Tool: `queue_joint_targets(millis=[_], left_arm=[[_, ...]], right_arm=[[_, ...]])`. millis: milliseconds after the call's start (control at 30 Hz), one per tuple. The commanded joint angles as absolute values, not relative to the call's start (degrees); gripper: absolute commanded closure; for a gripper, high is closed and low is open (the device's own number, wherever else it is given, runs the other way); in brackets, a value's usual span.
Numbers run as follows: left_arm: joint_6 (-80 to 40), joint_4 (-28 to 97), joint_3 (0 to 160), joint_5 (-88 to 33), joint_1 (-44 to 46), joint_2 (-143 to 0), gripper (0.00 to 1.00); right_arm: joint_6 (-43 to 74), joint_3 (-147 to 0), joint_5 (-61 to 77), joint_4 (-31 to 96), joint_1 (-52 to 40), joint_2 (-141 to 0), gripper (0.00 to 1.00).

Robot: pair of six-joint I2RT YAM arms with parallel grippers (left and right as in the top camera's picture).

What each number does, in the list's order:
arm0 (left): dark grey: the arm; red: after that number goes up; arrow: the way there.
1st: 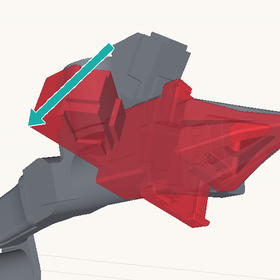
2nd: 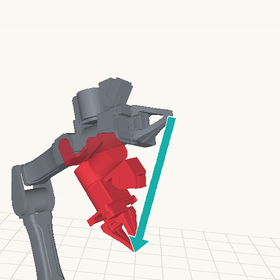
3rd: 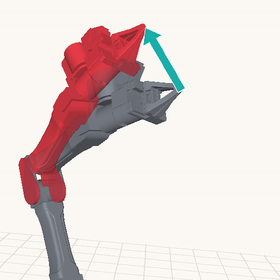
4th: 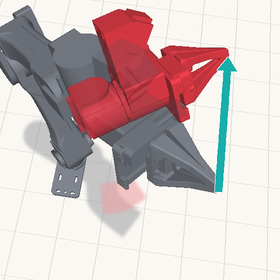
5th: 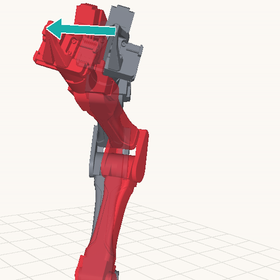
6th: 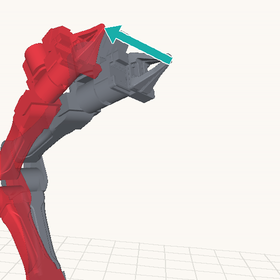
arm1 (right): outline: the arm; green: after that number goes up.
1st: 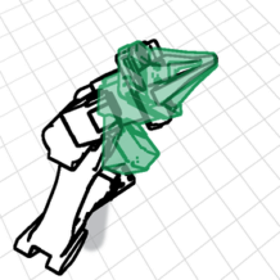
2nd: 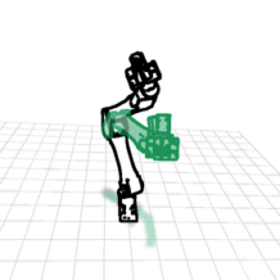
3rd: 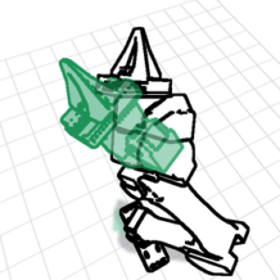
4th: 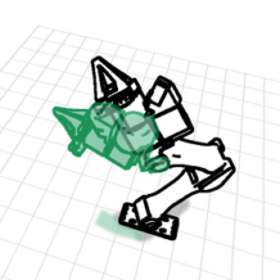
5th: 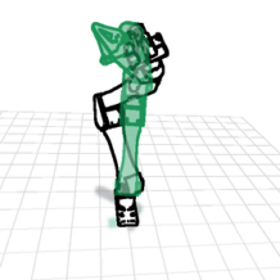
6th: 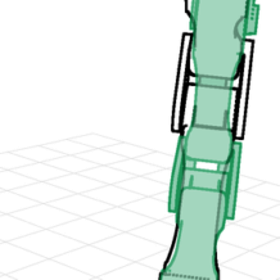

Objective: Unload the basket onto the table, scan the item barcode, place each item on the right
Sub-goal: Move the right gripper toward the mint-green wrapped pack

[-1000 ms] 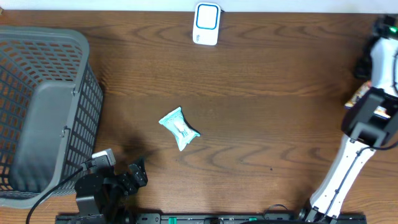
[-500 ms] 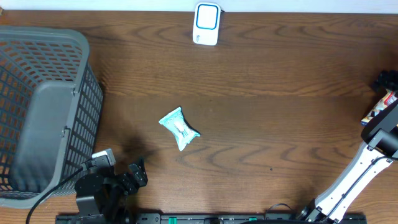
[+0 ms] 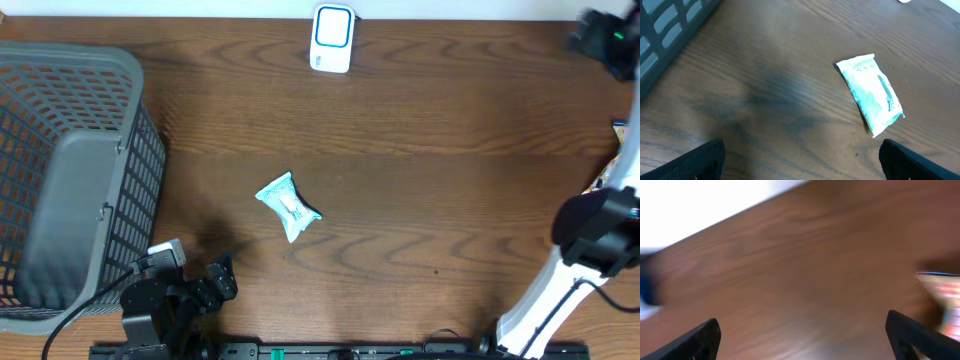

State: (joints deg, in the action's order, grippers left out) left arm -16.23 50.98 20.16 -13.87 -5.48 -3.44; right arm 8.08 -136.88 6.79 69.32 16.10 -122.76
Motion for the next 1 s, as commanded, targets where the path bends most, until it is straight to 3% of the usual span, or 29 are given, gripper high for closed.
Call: queue_joint_targets(millis=[0, 300, 600, 967], left_arm=[[-15.51, 50.98, 20.21, -14.55, -5.72, -3.33, 0.02], [-15.51, 50.98, 20.21, -14.55, -5.72, -3.33, 0.02], [-15.51, 50.98, 20.21, -14.55, -5.72, -3.33, 0.02], [-15.51, 50.98, 20.21, -14.55, -5.72, -3.33, 0.02]], right_arm=[[5.45, -136.81, 18.35, 71.81, 7.42, -122.91, 0.01], [0.60, -136.70, 19.16, 78.22, -16.14, -123.02, 0.01], [0.34, -130.61, 6.42, 78.48, -36.86, -123.11, 0.01], [5.91, -107.35, -9.82, 62.11, -52.34, -123.13, 0.01]])
